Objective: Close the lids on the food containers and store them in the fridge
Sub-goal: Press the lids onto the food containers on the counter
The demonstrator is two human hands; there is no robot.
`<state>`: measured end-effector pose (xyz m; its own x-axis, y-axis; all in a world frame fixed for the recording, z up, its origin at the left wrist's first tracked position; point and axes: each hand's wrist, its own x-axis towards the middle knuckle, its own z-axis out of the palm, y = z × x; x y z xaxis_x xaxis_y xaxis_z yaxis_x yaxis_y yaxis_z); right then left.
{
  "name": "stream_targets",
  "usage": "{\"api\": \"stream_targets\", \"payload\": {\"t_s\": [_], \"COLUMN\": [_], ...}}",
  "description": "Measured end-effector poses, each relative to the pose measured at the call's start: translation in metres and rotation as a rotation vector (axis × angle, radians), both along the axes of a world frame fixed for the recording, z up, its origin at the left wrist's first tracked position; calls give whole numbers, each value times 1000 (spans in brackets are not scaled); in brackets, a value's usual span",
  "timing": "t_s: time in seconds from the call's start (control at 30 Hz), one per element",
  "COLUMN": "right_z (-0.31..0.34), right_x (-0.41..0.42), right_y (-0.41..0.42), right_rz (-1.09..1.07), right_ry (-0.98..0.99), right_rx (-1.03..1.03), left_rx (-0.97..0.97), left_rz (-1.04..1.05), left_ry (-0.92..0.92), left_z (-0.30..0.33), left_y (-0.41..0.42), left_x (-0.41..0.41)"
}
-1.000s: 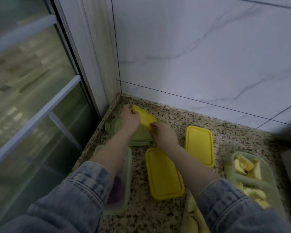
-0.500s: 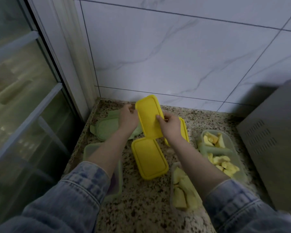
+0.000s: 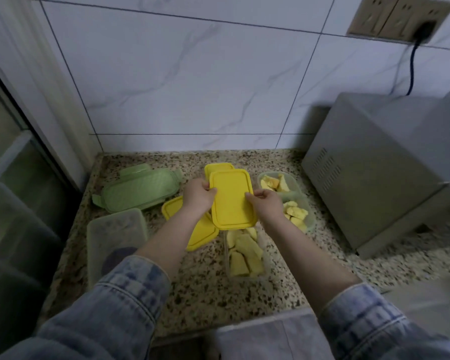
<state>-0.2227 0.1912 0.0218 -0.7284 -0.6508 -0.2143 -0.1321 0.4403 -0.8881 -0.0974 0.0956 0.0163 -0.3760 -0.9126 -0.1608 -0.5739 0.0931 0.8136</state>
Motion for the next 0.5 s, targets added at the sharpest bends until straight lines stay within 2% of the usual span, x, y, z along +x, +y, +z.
{"api": "stream_targets", "payload": {"t_s": [0.17,0.3,0.5], "right_z": [-11,-22,-40], "right_x": [-10,-11,-10], "right_y": [31,45,59], "right_rz": [25,91,101], "right_ry": [174,253,266], "right_rx": [210,367,444], "left_rx": [75,2,3], "left_rz": [-76,-107,-53], "left_ry": [-149,-268,-321], "left_z": [-16,-28,-44], "left_y": [30,48,74], "left_x": [-6,-8,-12]}}
